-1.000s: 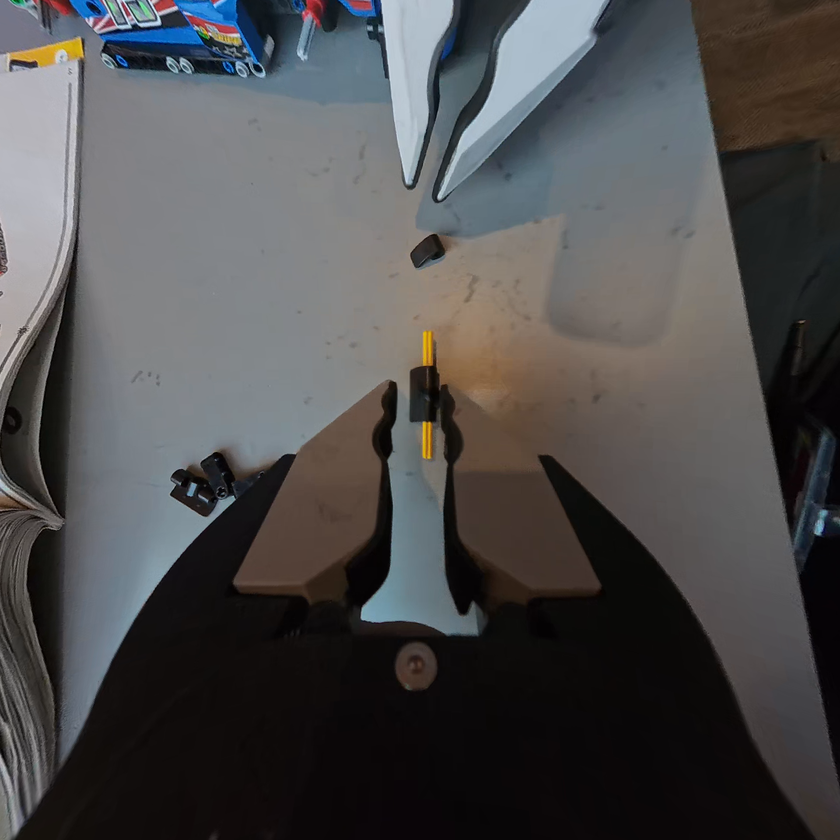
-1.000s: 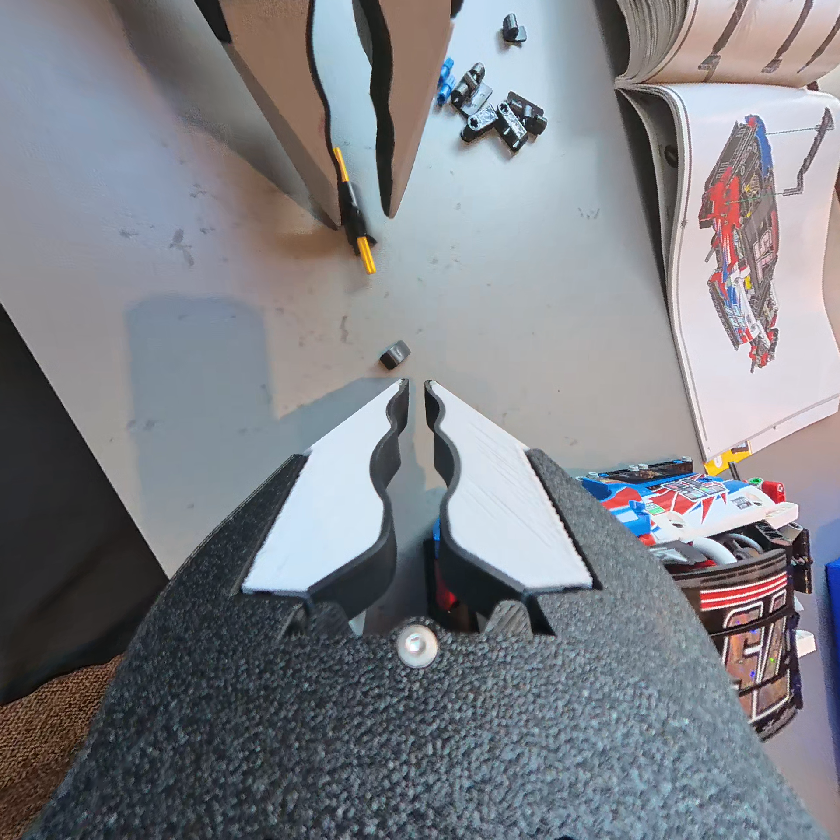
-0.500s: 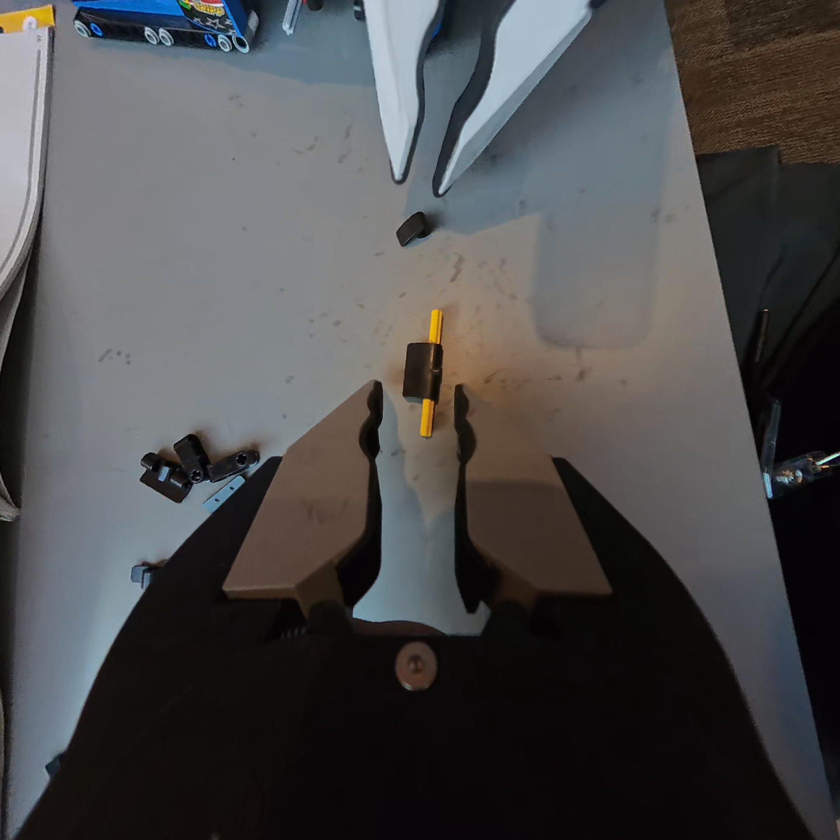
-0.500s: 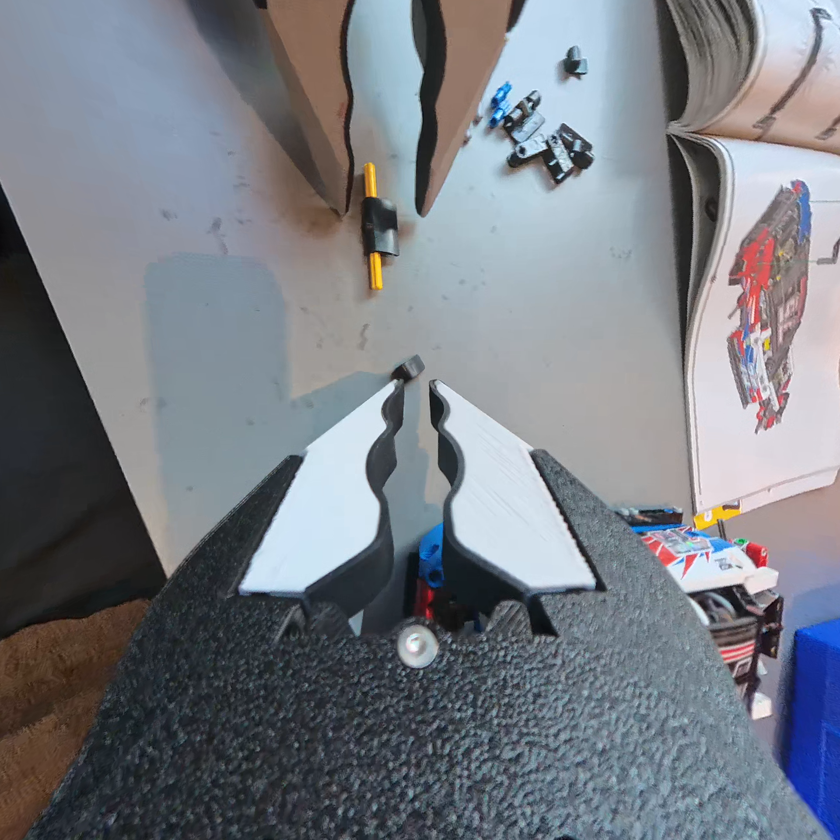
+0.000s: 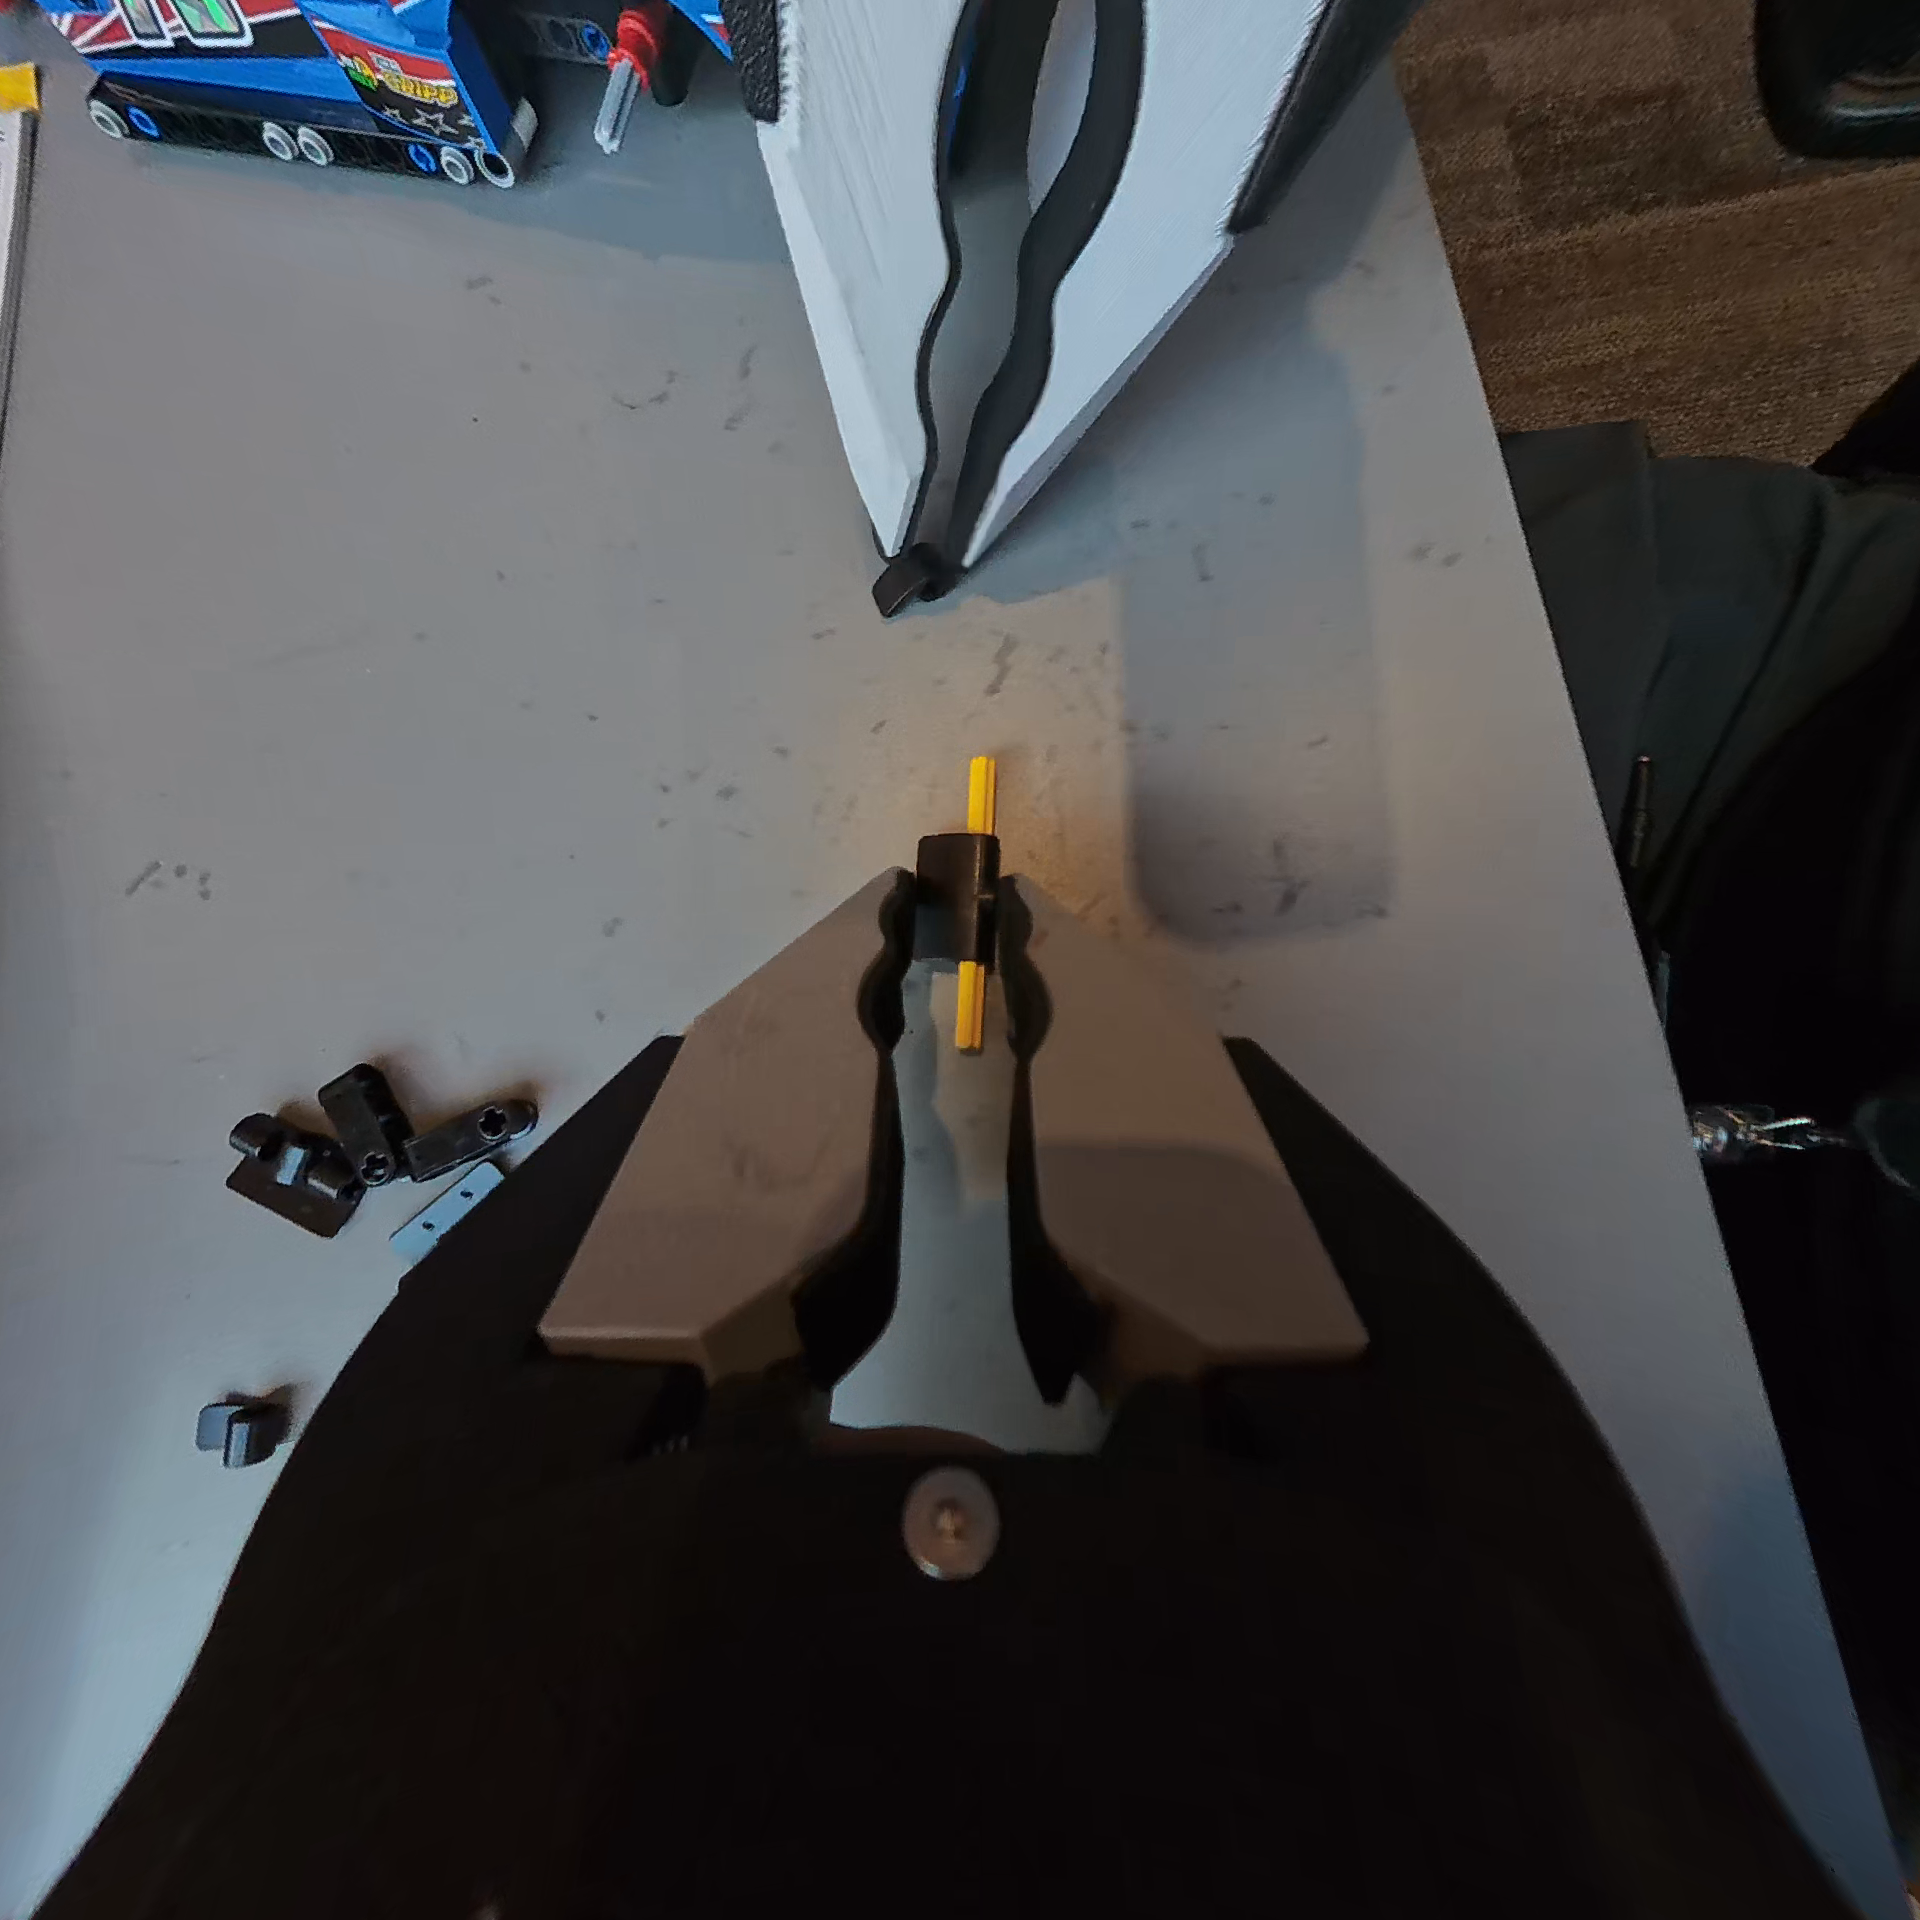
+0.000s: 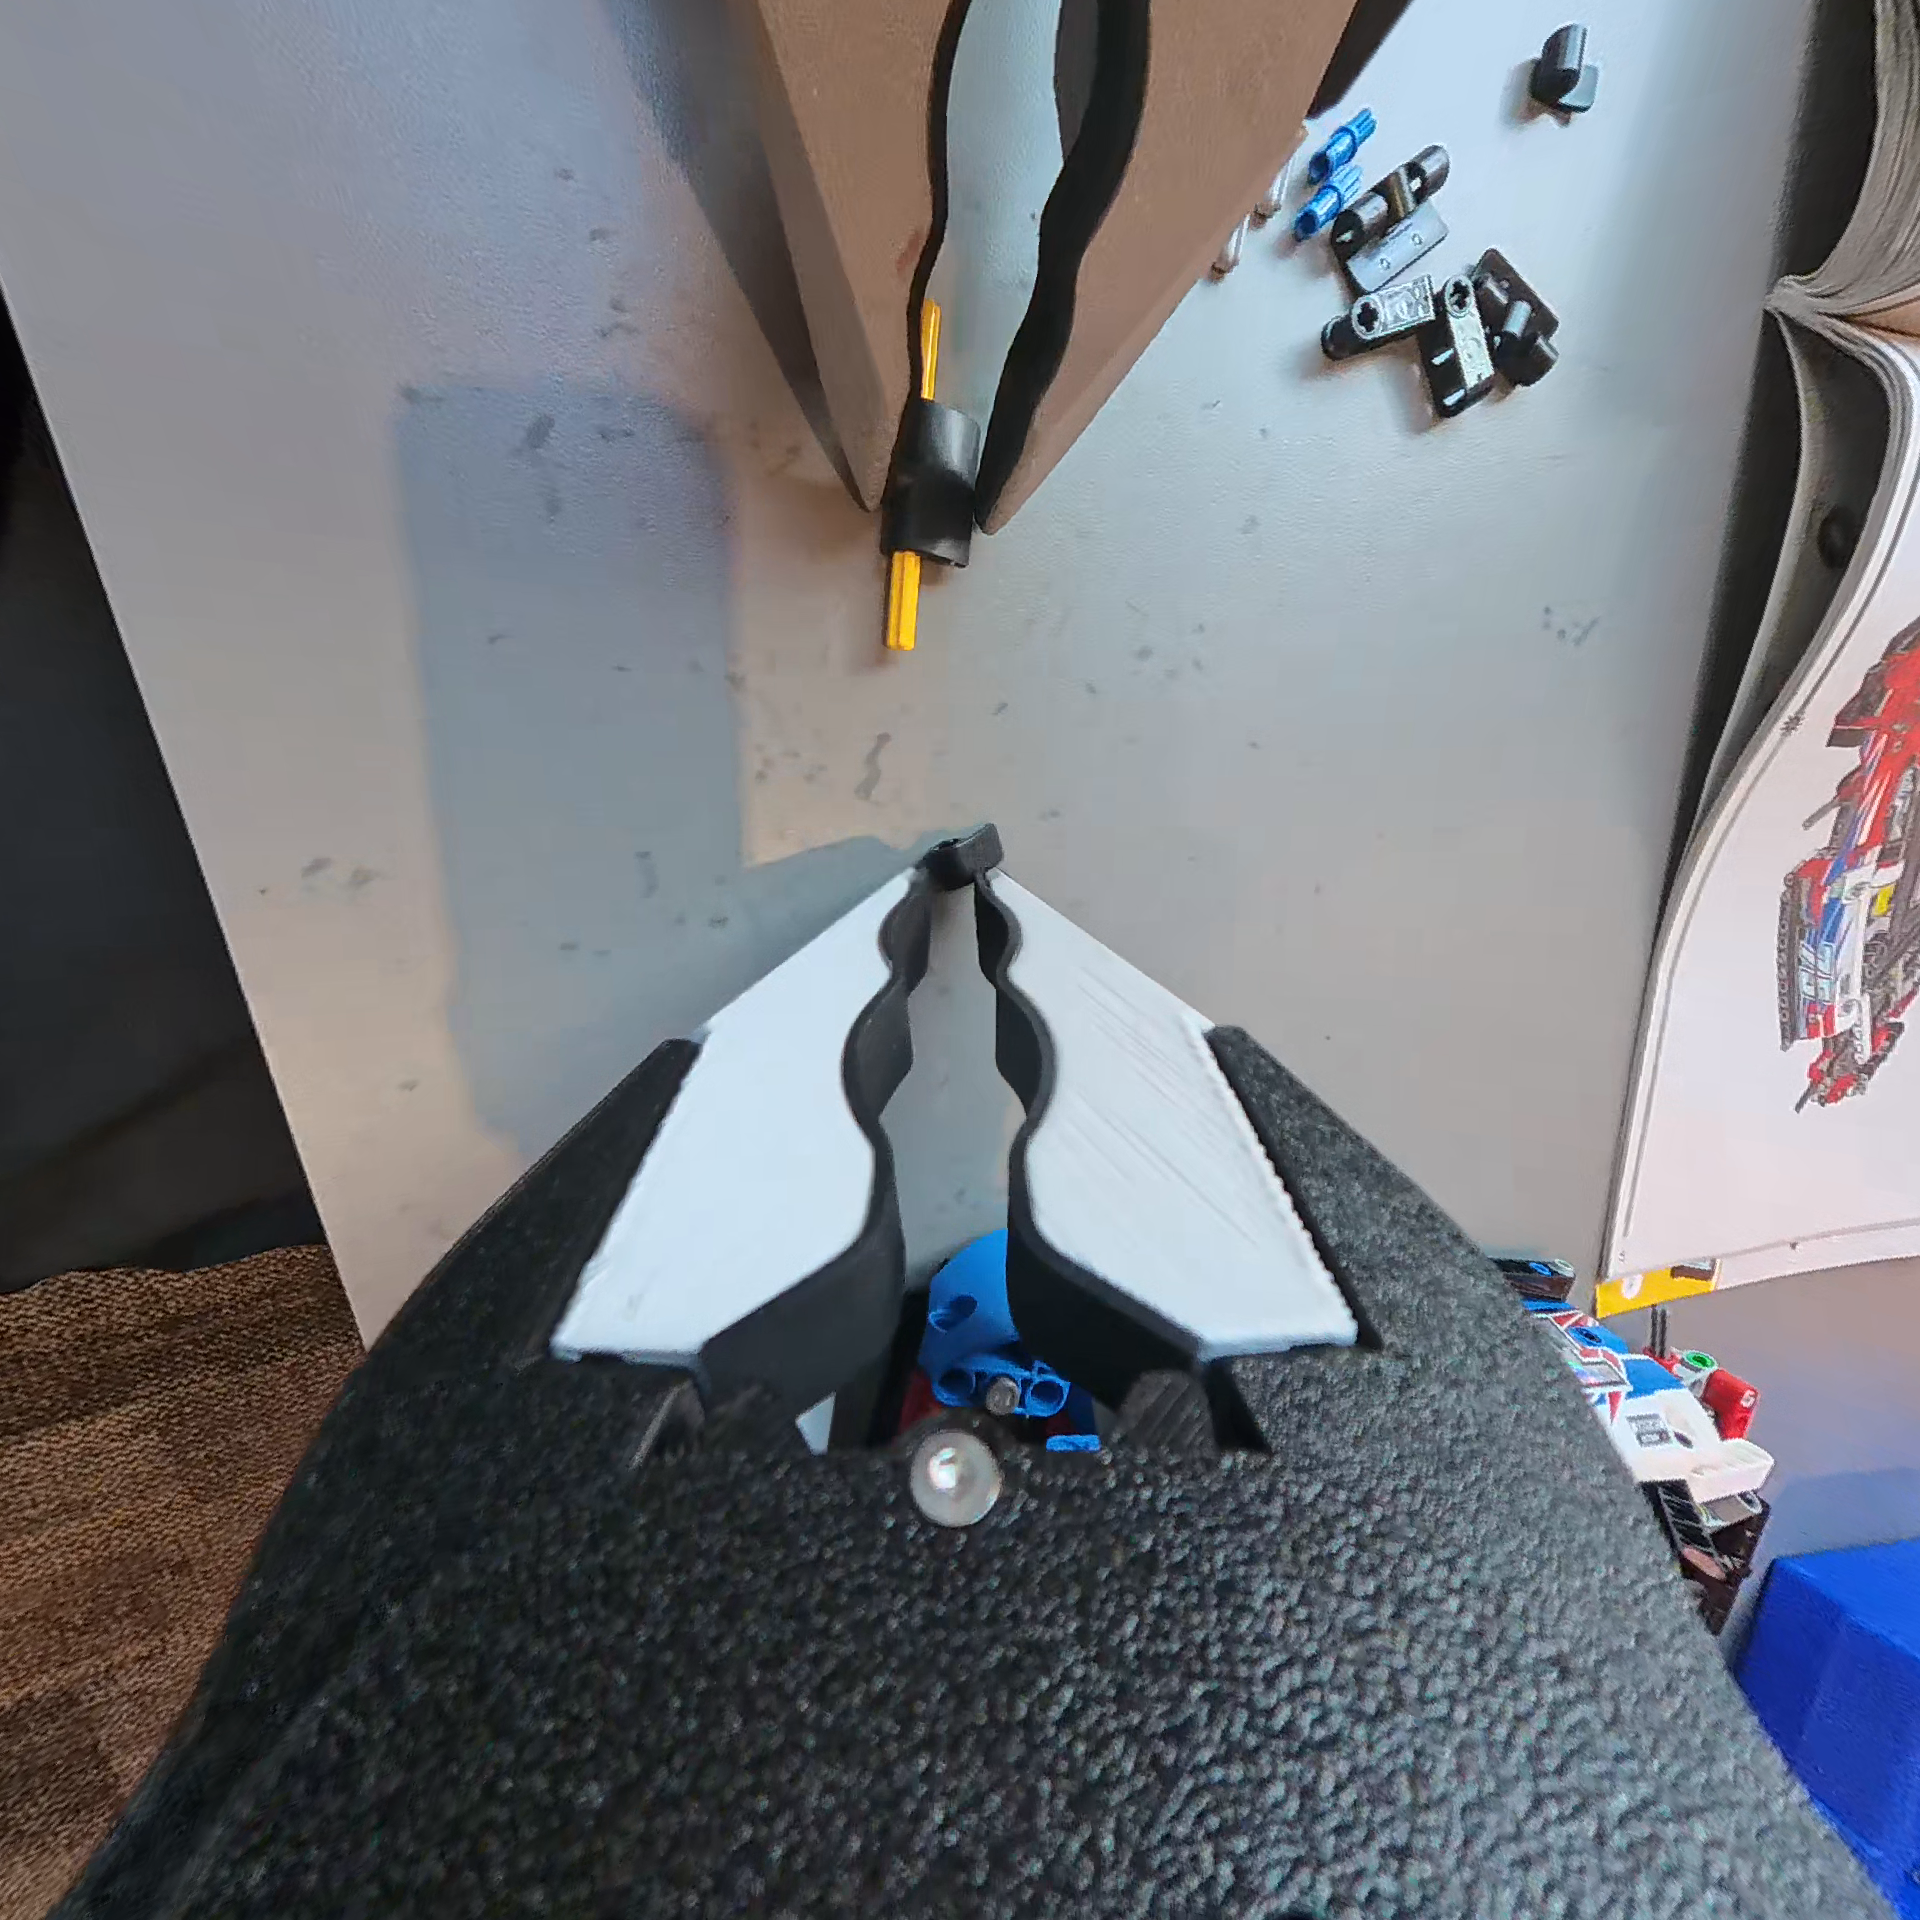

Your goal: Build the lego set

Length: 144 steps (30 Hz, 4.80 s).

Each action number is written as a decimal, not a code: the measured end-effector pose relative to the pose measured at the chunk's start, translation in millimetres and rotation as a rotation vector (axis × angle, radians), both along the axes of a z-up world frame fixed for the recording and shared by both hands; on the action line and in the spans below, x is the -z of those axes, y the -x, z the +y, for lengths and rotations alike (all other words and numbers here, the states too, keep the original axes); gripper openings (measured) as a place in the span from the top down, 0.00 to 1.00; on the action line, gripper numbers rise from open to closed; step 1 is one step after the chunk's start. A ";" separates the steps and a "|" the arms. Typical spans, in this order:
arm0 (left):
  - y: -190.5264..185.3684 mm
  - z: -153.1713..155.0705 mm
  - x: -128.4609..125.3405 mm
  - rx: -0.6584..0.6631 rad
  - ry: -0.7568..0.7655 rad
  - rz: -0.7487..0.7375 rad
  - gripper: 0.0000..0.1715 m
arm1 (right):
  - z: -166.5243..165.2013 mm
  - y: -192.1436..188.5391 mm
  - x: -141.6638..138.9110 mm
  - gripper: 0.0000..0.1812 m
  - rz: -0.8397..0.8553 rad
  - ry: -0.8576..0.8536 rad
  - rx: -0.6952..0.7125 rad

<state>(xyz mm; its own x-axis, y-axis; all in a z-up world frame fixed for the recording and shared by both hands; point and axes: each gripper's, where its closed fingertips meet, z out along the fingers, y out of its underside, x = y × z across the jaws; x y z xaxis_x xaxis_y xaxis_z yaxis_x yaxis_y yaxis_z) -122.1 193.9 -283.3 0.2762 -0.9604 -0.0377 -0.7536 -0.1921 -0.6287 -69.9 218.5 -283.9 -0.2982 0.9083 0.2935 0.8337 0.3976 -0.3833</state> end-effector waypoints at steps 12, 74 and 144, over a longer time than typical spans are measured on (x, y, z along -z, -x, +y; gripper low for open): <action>-8.5 -3.0 0.4 0.008 0.001 -0.034 0.93 | -0.7 -0.4 0.9 0.98 0.008 -0.003 0.024; -12.7 -12.0 -0.2 -0.012 0.006 -0.087 0.93 | -29.9 9.9 -1.3 0.92 0.142 0.167 0.411; -37.2 -17.5 -101.9 0.219 0.185 -0.538 1.00 | -45.2 20.6 -95.3 0.98 1.029 0.666 0.437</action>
<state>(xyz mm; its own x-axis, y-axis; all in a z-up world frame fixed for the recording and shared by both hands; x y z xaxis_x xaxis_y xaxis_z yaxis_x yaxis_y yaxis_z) -84.9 176.4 -181.4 0.0057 -0.9743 0.2251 -0.3741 -0.2109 -0.9031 -90.5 173.3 -188.6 0.1485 0.9311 -0.3333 0.0518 -0.3439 -0.9376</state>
